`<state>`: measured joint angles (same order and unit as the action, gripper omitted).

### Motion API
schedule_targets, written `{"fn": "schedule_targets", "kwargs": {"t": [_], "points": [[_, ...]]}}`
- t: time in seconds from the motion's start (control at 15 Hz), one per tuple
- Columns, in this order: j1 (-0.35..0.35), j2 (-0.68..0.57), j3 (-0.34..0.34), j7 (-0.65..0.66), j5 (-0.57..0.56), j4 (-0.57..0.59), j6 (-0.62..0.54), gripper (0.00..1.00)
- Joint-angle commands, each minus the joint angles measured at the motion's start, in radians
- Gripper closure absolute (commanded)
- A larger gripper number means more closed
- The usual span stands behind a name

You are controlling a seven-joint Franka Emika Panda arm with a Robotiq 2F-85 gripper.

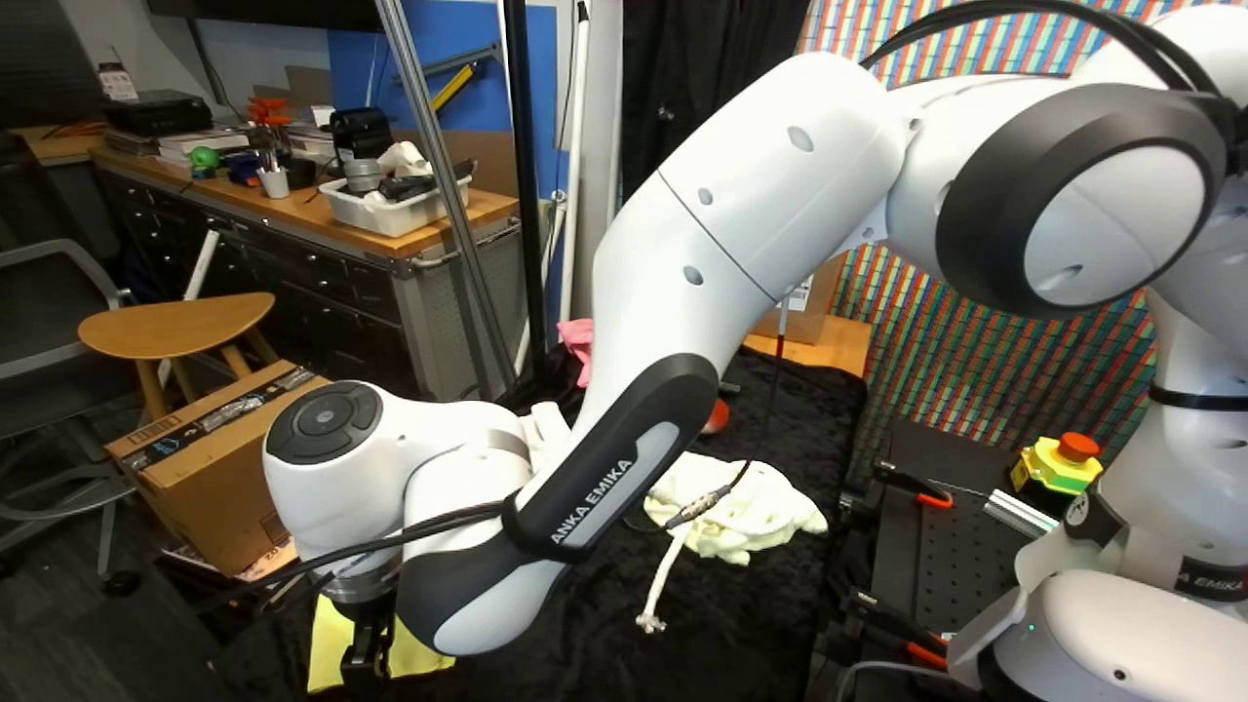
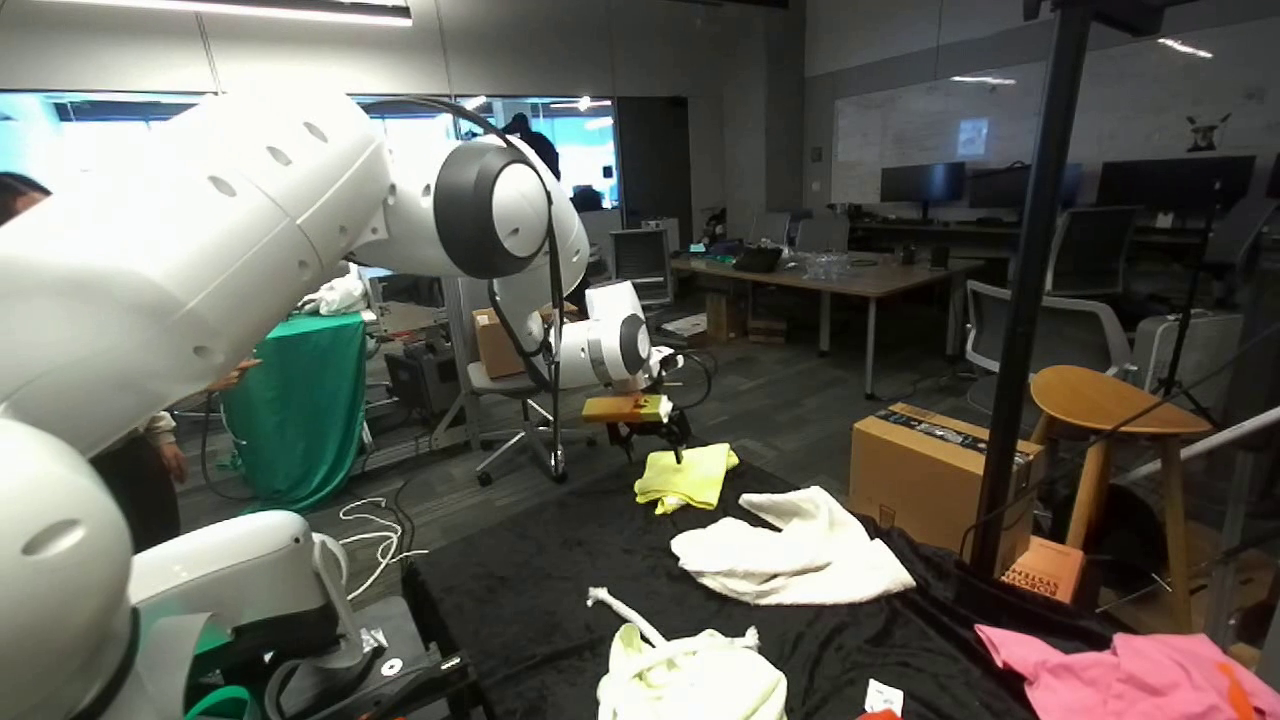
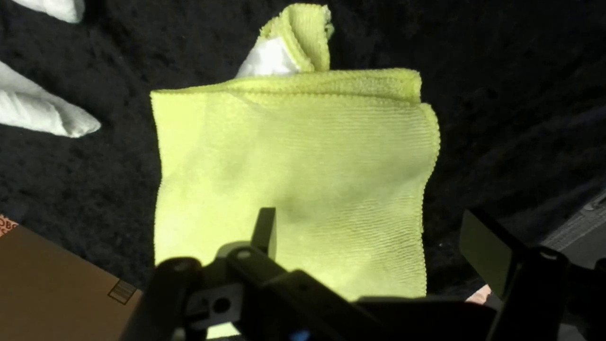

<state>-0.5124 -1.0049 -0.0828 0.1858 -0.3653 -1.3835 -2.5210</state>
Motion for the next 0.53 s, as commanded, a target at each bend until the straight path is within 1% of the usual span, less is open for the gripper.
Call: {"fn": "schedule_targets", "kwargs": {"t": [0.0, 0.47], "points": [[-0.026, -0.063, 0.025, 0.012, 0.034, 0.101, 0.019, 0.00], [-0.032, -0.115, 0.041, 0.019, 0.038, 0.179, 0.057, 0.00]]}}
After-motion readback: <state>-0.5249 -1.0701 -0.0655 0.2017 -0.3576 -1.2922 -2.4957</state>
